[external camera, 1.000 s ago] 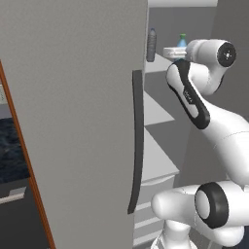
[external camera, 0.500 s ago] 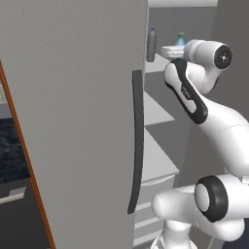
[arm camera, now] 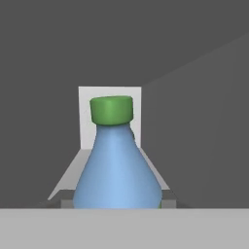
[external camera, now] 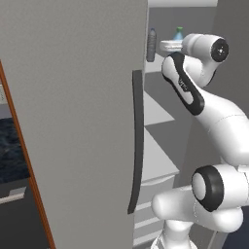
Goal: Take the bottled waters from the counter and place them in the freezer to freeze. Close the freezer door after placing the bottles.
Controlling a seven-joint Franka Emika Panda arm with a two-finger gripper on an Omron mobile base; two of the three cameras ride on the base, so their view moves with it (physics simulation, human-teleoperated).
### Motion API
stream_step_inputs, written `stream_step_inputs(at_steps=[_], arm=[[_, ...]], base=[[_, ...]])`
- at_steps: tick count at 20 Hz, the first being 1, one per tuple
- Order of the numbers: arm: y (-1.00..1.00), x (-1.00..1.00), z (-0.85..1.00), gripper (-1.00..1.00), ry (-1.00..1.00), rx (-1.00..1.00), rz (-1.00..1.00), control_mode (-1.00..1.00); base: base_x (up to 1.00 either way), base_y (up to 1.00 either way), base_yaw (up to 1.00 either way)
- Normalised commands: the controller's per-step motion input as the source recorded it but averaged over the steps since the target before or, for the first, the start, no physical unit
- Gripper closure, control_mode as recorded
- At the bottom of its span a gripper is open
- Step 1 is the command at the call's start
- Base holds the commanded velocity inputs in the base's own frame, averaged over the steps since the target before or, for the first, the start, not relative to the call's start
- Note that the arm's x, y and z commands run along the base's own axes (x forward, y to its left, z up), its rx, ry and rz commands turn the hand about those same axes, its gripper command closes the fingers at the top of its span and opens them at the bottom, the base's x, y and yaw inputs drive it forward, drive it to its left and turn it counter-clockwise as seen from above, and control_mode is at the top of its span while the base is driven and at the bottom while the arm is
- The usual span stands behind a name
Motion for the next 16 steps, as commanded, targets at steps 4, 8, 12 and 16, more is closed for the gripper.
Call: stream_step_inputs(at_steps=[4,8,12,16], arm=[[0.00,0.22,0.00,1.00,0.00,0.00,0.00,-1.00],[0.00,0.24,0.00,1.00,0.00,0.00,0.00,-1.00],[0.00,0.23,0.00,1.00,0.00,0.00,0.00,-1.00],[0.00,0.23,0.00,1.00,0.00,0.00,0.00,-1.00]], base=[[0.00,0.00,0.00],[0.00,0.00,0.00],[0.00,0.00,0.00],[0.00,0.00,0.00]])
